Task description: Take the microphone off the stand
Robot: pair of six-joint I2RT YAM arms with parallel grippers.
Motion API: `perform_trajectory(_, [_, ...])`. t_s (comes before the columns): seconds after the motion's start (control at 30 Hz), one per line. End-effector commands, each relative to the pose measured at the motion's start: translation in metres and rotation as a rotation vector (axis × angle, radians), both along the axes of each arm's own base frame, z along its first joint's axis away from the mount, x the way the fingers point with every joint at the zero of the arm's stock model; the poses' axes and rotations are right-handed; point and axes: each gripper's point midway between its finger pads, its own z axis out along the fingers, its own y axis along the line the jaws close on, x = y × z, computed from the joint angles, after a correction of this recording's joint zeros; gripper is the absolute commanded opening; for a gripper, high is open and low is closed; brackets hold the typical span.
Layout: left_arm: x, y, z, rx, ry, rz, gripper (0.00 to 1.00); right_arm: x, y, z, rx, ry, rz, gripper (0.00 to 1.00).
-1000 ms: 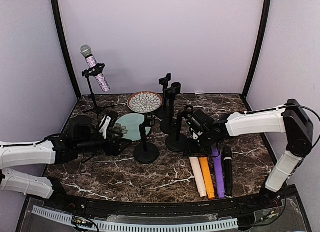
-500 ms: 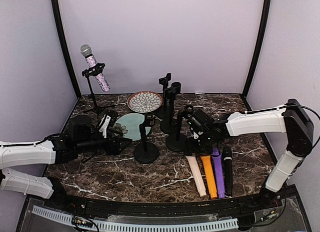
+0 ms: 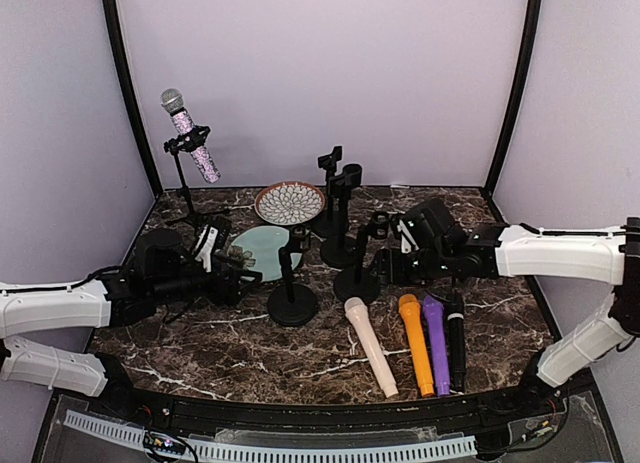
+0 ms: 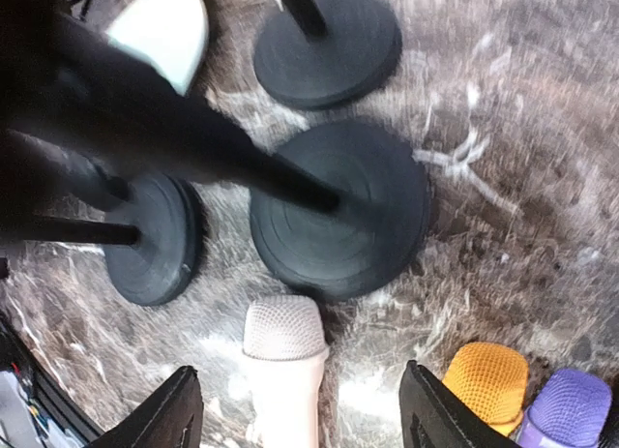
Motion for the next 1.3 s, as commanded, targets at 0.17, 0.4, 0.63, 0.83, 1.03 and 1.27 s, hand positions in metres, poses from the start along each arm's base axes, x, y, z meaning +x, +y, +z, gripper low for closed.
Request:
perform_trajectory(0.17, [0.03, 0.033, 0.019, -0.042, 0.042, 0.137, 0.72, 0.032, -0.013, 0.057, 0.196, -0.262, -0.063, 0.73])
perform_trajectory(0.4, [0.062, 0.093, 0.029, 0.024, 0.04, 0.341, 0.72, 0.043, -0.03, 0.078, 0.25, -0.378, -0.11, 0.9])
perform_trajectory(0.63, [0.092, 0.159, 0.045, -0.029, 0.019, 0.485, 0.74, 0.057, -0.049, 0.092, 0.288, -0.443, -0.145, 0.93])
perform_trajectory(0.83, [0.127, 0.204, 0.069, -0.114, -0.062, 0.511, 0.67, 0.065, -0.055, 0.102, 0.326, -0.481, -0.142, 0.92])
perform_trajectory(1.03, [0.162, 0.217, 0.088, -0.138, -0.204, 0.465, 0.58, 0.069, -0.061, 0.113, 0.372, -0.524, -0.157, 0.93])
perform_trajectory(1.27, [0.205, 0.223, 0.103, -0.127, -0.299, 0.416, 0.55, 0.072, -0.073, 0.123, 0.376, -0.561, -0.181, 0.93])
